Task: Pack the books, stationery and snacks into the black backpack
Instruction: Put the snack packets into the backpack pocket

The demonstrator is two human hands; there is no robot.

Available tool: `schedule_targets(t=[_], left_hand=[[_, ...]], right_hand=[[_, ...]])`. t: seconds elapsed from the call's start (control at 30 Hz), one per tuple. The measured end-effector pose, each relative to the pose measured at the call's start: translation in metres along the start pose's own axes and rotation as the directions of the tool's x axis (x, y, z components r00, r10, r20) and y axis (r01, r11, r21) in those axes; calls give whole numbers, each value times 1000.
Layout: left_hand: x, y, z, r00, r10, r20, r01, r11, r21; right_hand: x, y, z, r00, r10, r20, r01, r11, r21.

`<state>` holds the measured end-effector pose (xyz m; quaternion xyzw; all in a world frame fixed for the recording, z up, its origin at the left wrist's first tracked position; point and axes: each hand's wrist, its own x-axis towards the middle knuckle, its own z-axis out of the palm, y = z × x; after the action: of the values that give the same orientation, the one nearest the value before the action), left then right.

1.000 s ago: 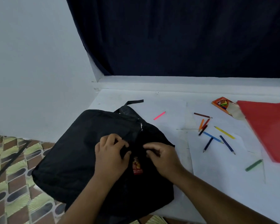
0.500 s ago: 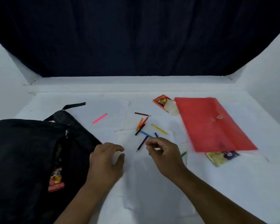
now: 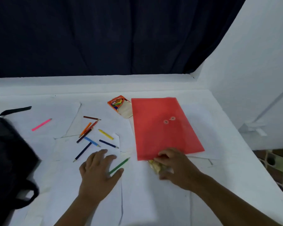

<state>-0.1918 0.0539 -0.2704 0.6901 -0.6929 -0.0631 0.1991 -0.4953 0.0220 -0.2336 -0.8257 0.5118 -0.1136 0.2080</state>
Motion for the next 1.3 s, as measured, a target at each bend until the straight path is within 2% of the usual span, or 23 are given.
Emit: schedule_targets(t=[0.07, 0.17, 0.27, 0.33, 0.4, 0.5, 0.53, 0.57, 0.63, 0.7, 0.73, 0.77, 0.8, 0.83, 0.87, 0.9, 0.93, 1.0, 1.07, 1.1, 1.17, 1.23, 1.3], left_hand=[[1, 0, -2, 1000, -18, 5, 18, 1000, 1], [2, 4, -2, 1000, -24, 14, 24, 999, 32], [3, 4, -3, 999, -35, 18, 34, 998, 60], [2, 6, -4, 999, -41, 36, 38, 997, 67], [2, 5, -4, 998, -48, 47, 45, 996, 74], [2, 5, -4, 996, -67, 52, 63, 995, 75], [2, 5, -4, 996, -70, 57, 66, 995, 70], [1, 8, -6, 995, -74, 62, 70, 996, 63], [1, 7, -6, 994, -78, 72, 76, 997, 23], [1, 4, -10, 995, -89, 46, 94, 989, -118], [2, 5, -18, 990, -138, 35, 142, 950, -277], [4, 10, -30, 967, -233, 98, 251, 831, -497], [8, 15, -42, 922, -314, 227, 381, 619, -687], [13, 19, -56, 859, -361, 363, 492, 383, -782], [17, 19, -67, 817, -372, 441, 536, 208, -818], [20, 15, -76, 791, -389, 472, 549, 110, -829], [22, 9, -84, 779, -415, 470, 536, 53, -842], [22, -7, -101, 780, -487, 394, 459, 18, -888], [14, -28, -116, 766, -590, 257, 355, 54, -933], [7, -38, -126, 762, -626, 166, 317, 138, -938], [-10, -61, -145, 777, -629, -13, 272, 353, -895], [-26, -90, -165, 792, -586, -170, 266, 583, -767], [-42, -127, -186, 800, -470, -372, 286, 845, -451]], right_hand=[[-2, 11, 11, 996, -65, -57, 64, 998, -12], [-2, 18, 26, 960, -147, -236, 138, 989, -55], [-2, 13, 31, 913, -139, -384, 149, 989, -2], [-3, 4, 26, 912, -58, -406, 126, 981, 144], [-5, -8, 17, 915, 80, -396, 86, 919, 386], [1, -27, -3, 865, 353, -356, 0, 711, 703], [5, -33, -10, 845, 450, -289, -33, 583, 812], [9, -37, -17, 831, 528, -174, -71, 411, 909], [15, -44, -27, 813, 578, 69, -154, 100, 983], [22, -49, -30, 819, 540, 196, -208, -39, 977], [25, -51, -29, 824, 526, 209, -213, -54, 976], [28, -55, -27, 829, 518, 210, -218, -45, 975], [31, -59, -24, 830, 520, 203, -228, -16, 974], [34, -64, -21, 829, 522, 202, -245, 13, 970], [38, -70, -19, 833, 516, 201, -254, 35, 967], [41, -77, -17, 837, 511, 197, -257, 49, 965], [45, -86, -15, 846, 499, 191, -254, 61, 965], [53, -107, -11, 872, 452, 186, -252, 89, 964], [63, -129, -4, 902, 390, 185, -258, 145, 955], [68, -142, -1, 916, 358, 182, -256, 174, 951], [78, -170, 7, 940, 287, 187, -254, 218, 942], [89, -202, 17, 952, 229, 201, -252, 221, 942], [99, -237, 28, 961, 186, 207, -241, 182, 953]])
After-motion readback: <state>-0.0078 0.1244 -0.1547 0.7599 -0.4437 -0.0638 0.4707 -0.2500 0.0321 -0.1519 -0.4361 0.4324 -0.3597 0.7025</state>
